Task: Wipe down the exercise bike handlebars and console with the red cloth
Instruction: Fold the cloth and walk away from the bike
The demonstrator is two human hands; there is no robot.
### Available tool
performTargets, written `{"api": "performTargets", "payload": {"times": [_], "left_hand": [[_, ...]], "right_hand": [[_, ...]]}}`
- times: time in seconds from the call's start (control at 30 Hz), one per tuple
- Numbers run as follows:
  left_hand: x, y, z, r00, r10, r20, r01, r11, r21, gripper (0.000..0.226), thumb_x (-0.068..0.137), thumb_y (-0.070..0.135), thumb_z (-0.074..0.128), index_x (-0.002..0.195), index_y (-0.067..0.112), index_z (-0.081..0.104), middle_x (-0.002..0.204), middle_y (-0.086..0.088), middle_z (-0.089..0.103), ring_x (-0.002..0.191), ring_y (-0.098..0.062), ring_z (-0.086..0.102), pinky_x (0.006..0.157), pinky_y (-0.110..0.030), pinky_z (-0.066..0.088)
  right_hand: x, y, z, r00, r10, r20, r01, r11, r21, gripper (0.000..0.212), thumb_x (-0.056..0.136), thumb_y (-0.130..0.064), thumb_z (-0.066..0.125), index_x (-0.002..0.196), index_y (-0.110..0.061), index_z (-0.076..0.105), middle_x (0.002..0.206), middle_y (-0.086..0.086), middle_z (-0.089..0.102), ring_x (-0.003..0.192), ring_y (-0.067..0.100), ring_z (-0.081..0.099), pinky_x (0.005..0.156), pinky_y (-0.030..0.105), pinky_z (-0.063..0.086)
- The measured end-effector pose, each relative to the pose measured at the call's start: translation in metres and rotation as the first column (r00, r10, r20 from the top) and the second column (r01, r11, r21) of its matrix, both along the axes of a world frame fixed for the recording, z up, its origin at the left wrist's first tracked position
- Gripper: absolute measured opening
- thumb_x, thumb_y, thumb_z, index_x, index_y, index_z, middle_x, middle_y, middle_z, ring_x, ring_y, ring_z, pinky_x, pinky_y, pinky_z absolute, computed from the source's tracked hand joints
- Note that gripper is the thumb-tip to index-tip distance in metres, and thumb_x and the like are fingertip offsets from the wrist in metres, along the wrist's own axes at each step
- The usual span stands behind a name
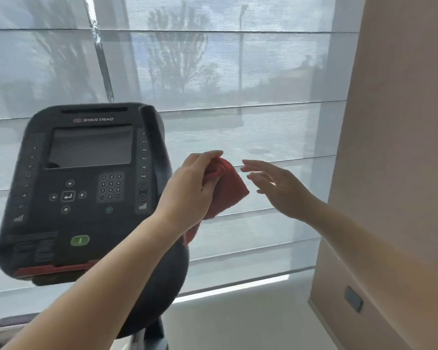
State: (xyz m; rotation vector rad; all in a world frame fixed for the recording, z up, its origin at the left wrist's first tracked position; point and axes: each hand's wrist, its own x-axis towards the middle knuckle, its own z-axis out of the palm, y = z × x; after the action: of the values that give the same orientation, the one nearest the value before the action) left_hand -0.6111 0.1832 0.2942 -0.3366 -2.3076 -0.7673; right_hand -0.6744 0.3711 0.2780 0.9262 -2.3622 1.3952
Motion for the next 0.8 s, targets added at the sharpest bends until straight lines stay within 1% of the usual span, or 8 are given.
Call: {"api": "performTargets", "payload": {"times": [0.13,0.23,0.33,0.43,0.47,0.53,0.63,0.8], "left_hand": [[0.003,0.043,-0.008,0.998,-0.065,0.020,0.066,0.997,-0.045,0.043,0.094,0.016,0.049,0.133,0.033,0.045,0.123,0.010,0.051,0.109,-0.010,0.051,0.089,-0.023,0.039],[0.008,0.085,-0.027,0.992,-0.104,0.065,0.109,0.991,-0.076,0.044,0.093,0.017,0.049,0.134,0.030,0.043,0.124,0.009,0.052,0.108,-0.009,0.050,0.084,-0.019,0.034],[0.019,0.138,-0.052,0.971,-0.189,0.143,0.203,0.975,-0.086,0.035,0.093,0.016,0.049,0.127,0.026,0.048,0.121,0.007,0.053,0.105,-0.012,0.051,0.081,-0.018,0.033],[0.039,0.196,-0.084,0.933,-0.284,0.222,0.297,0.954,-0.029,0.025,0.093,0.014,0.049,0.115,0.026,0.053,0.114,0.011,0.054,0.094,-0.004,0.048,0.076,-0.017,0.033],[0.048,0.217,-0.095,0.916,-0.317,0.247,0.325,0.946,0.007,0.024,0.093,0.014,0.049,0.113,0.027,0.053,0.112,0.012,0.055,0.093,-0.002,0.048,0.075,-0.017,0.034],[0.067,0.261,-0.122,0.872,-0.390,0.296,0.385,0.920,0.078,0.021,0.093,0.016,0.049,0.110,0.028,0.054,0.108,0.013,0.057,0.090,0.001,0.050,0.073,-0.012,0.036],[0.102,0.331,-0.167,0.782,-0.495,0.380,0.483,0.866,0.134,0.020,0.093,0.017,0.051,0.108,0.029,0.054,0.104,0.013,0.057,0.084,0.006,0.050,0.070,-0.003,0.036],[0.162,0.437,-0.237,0.546,-0.648,0.530,0.702,0.700,0.132,0.022,0.091,0.014,0.052,0.108,0.027,0.053,0.100,0.016,0.051,0.087,0.016,0.047,0.070,-0.005,0.036]], "right_hand": [[0.021,0.049,-0.019,0.997,-0.076,0.033,0.076,0.997,-0.014,0.033,0.095,-0.026,0.047,0.128,-0.024,0.052,0.121,-0.009,0.060,0.108,0.003,0.057,0.098,0.035,0.045],[0.046,0.095,-0.037,0.986,-0.151,0.068,0.152,0.988,-0.005,0.035,0.096,-0.027,0.046,0.130,-0.024,0.050,0.123,-0.011,0.059,0.109,0.002,0.056,0.096,0.030,0.046],[0.081,0.154,-0.058,0.963,-0.249,0.103,0.247,0.969,0.028,0.036,0.097,-0.029,0.044,0.132,-0.025,0.048,0.126,-0.012,0.057,0.110,0.000,0.054,0.093,0.018,0.042],[0.126,0.216,-0.081,0.925,-0.357,0.135,0.346,0.933,0.096,0.037,0.097,-0.030,0.043,0.133,-0.024,0.047,0.128,-0.012,0.056,0.111,-0.004,0.050,0.087,0.003,0.037],[0.143,0.235,-0.090,0.907,-0.393,0.150,0.377,0.918,0.123,0.038,0.097,-0.031,0.043,0.133,-0.024,0.047,0.128,-0.012,0.055,0.111,-0.005,0.049,0.085,0.002,0.037],[0.178,0.276,-0.110,0.865,-0.466,0.183,0.441,0.882,0.164,0.038,0.096,-0.032,0.043,0.134,-0.024,0.047,0.129,-0.012,0.054,0.113,-0.003,0.049,0.084,0.005,0.039],[0.238,0.333,-0.145,0.780,-0.577,0.242,0.544,0.817,0.192,0.038,0.096,-0.032,0.043,0.134,-0.025,0.046,0.129,-0.013,0.053,0.114,-0.003,0.048,0.089,0.015,0.042],[0.348,0.401,-0.209,0.556,-0.752,0.355,0.725,0.647,0.235,0.040,0.095,-0.035,0.045,0.134,-0.026,0.046,0.130,-0.016,0.050,0.116,-0.002,0.047,0.090,0.021,0.046]]}}
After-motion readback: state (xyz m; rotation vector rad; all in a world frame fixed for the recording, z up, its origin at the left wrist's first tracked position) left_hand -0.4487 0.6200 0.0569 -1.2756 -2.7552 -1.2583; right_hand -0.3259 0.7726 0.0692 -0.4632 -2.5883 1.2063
